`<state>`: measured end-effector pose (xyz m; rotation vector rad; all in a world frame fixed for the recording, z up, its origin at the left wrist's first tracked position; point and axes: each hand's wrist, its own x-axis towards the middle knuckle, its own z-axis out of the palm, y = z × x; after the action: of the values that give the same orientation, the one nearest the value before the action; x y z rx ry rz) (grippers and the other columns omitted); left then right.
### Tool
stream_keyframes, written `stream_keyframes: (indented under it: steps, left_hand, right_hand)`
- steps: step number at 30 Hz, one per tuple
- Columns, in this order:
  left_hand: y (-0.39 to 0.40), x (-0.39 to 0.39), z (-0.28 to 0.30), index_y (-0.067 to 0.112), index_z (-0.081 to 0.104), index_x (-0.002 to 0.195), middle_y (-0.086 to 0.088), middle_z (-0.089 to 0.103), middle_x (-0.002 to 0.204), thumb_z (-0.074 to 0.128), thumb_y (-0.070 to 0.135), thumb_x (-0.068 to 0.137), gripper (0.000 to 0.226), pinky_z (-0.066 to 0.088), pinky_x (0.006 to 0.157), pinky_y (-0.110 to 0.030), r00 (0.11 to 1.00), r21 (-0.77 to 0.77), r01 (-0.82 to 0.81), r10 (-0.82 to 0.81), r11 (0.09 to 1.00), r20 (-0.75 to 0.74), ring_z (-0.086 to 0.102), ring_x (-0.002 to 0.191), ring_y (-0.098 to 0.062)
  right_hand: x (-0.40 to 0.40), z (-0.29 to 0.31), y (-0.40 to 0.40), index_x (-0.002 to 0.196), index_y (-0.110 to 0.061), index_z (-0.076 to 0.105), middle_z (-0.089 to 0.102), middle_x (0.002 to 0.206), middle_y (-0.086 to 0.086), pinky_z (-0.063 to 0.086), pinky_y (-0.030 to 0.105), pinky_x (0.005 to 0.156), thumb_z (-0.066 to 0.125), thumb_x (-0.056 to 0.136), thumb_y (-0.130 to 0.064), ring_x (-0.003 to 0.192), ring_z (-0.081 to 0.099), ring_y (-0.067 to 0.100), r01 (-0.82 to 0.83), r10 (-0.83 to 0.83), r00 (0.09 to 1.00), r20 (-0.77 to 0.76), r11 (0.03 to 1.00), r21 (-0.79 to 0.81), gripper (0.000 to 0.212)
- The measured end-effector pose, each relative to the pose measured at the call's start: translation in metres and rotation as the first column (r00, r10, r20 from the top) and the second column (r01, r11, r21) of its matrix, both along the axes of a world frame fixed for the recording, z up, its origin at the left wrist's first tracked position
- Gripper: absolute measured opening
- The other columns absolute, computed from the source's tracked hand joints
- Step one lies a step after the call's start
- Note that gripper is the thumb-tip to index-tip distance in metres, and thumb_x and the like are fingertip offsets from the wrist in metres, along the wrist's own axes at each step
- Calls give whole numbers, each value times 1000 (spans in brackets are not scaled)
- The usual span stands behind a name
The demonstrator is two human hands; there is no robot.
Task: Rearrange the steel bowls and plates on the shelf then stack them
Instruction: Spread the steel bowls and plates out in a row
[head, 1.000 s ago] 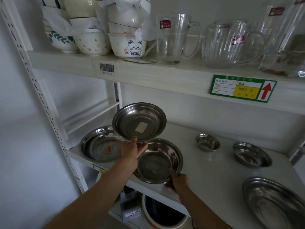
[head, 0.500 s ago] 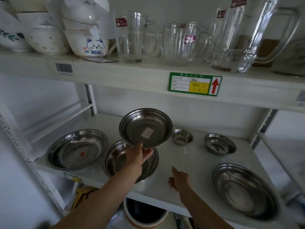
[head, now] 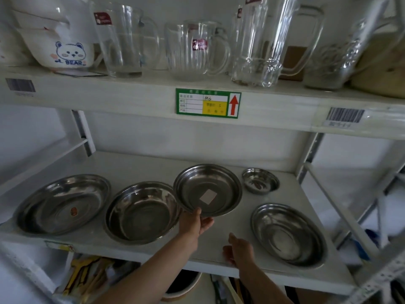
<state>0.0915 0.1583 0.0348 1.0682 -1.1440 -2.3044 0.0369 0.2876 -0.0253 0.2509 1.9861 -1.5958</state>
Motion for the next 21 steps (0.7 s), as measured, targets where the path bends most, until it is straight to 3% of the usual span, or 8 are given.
stream_keyframes:
  steps: [5,9,13,17,21]
  left_hand:
    - [13,-7,-23,-7,56,114,-23,64,93,51,11,98,25,61,56,-30,996,13,42,-43,999,76,66,71,-25]
    - [20,-12,-40,-8,54,117,-23,64,94,52,13,97,30,60,50,-29,990,21,47,-50,999,131,67,64,-25]
    - [23,-11,-47,-9,55,116,-23,65,84,53,13,97,29,52,37,-24,981,34,41,-47,999,190,65,59,-27]
    - [23,-10,-57,-6,55,112,-19,65,81,54,13,96,25,55,40,-26,977,30,39,-44,999,210,65,52,-24]
    - [25,-7,-62,2,57,104,-14,66,83,54,14,96,15,58,58,-32,973,-4,63,-61,998,221,68,49,-19]
  right_hand:
    - [2,-5,18,73,-4,60,66,65,18,54,42,66,57,97,-25,60,61,27,50,-50,999,-1,999,-20,32]
    - [4,-6,30,75,-3,60,63,61,16,46,29,48,58,97,-22,51,56,23,89,-88,996,15,995,-41,29]
    - [9,-6,38,89,-5,61,66,70,14,50,29,49,57,97,-23,59,61,23,101,-100,995,18,994,-28,20]
    - [9,-7,42,94,-3,61,67,71,14,51,29,50,55,98,-23,60,62,23,99,-98,995,18,994,-37,21]
    - [10,-11,45,95,-2,62,69,68,15,50,28,47,56,98,-24,57,63,24,107,-107,994,3,994,-23,23]
